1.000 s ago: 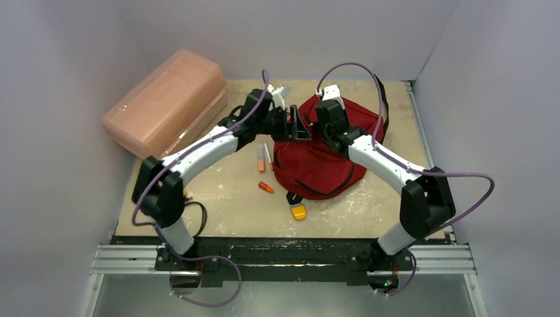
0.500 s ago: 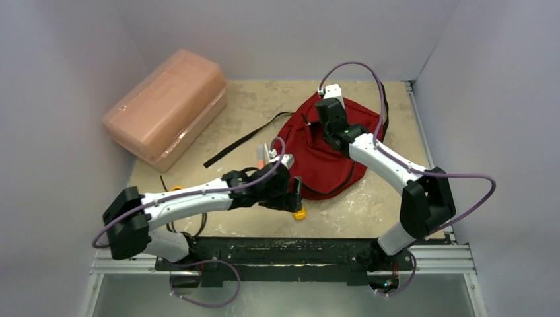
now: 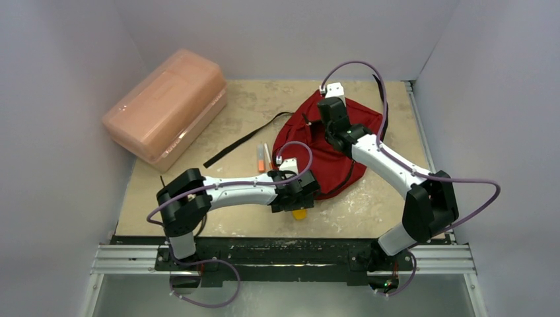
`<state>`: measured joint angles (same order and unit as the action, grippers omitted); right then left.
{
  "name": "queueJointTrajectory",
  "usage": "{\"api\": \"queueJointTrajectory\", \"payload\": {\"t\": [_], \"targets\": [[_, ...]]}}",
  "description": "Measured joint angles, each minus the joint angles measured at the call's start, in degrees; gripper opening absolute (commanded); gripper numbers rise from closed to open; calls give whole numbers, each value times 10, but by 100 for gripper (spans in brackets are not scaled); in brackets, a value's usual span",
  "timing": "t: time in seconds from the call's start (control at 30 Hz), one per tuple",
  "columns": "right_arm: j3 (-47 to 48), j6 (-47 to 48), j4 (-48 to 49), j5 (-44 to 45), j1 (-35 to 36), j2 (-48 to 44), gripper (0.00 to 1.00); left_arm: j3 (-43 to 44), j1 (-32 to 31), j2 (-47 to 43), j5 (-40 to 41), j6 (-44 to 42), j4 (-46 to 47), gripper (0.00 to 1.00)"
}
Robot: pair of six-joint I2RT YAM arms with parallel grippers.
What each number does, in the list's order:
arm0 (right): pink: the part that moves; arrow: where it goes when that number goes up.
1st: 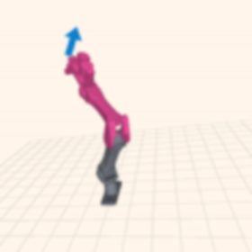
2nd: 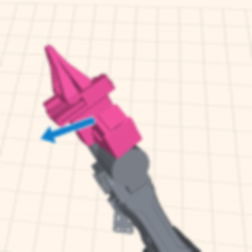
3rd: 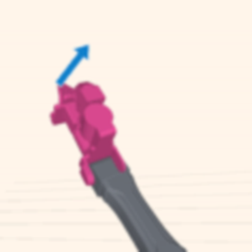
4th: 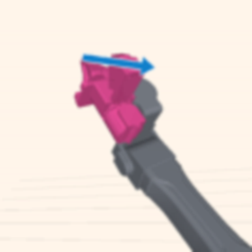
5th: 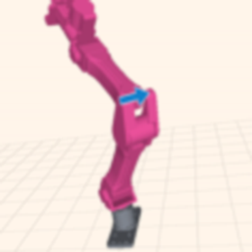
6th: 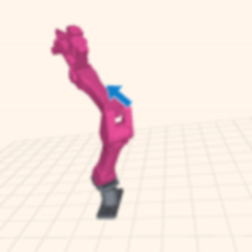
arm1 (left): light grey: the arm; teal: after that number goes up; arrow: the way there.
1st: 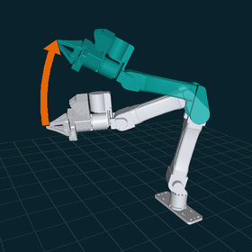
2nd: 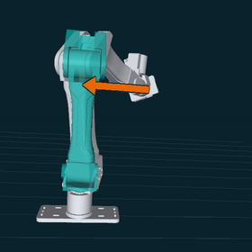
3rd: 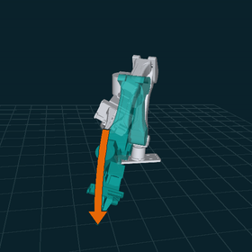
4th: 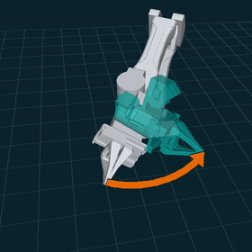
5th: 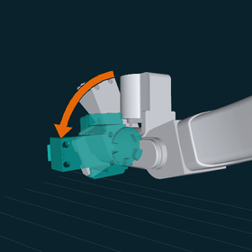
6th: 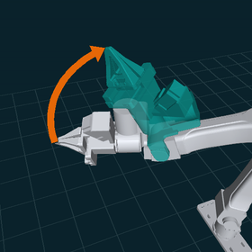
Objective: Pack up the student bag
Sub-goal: Pick up the stationery from the center of the board, then place the stationery in the student bag.
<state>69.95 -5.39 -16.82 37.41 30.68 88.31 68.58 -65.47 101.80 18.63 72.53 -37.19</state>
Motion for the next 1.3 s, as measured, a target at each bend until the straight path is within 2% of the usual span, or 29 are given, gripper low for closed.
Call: {"api": "queueJointTrajectory", "payload": {"t": [0.07, 0.23, 0.4, 0.53, 0.63, 0.7, 0.83, 0.97, 1.1, 1.17, 1.3], "targets": [[0, 0, 0, -1, 0, -2, 0, 11, -4, 10, 4, 14, -4, 83], [0, 0, 0, -9, 0, -4, 0, 36, -7, 31, 11, 41, -22, 66], [0, 0, 0, -10, 0, -5, 0, 54, -10, 61, 4, 60, -35, 59], [0, 0, 0, -10, 0, -10, 0, 67, -16, 86, -3, 66, -50, 40], [0, 0, 0, -10, 0, -11, 0, 75, -19, 89, 0, 73, -65, 32], [0, 0, 0, -10, 0, -11, 0, 75, -21, 85, 12, 73, -80, 21], [0, 0, 0, -11, 0, -11, 0, 54, -22, 30, 31, 42, -100, 14], [0, -2, 0, -19, 0, -12, 0, -19, -19, -129, -6, -55, -29, 12], [0, -5, 0, -28, -1, -14, 0, -60, 29, -265, -116, -147, 102, 7], [0, -8, 0, -38, -1, -14, 0, -63, 83, -284, -169, -165, 172, 0], [0, -16, 0, -55, -2, -15, 0, -59, 180, -224, -250, -160, 306, 0]]}}
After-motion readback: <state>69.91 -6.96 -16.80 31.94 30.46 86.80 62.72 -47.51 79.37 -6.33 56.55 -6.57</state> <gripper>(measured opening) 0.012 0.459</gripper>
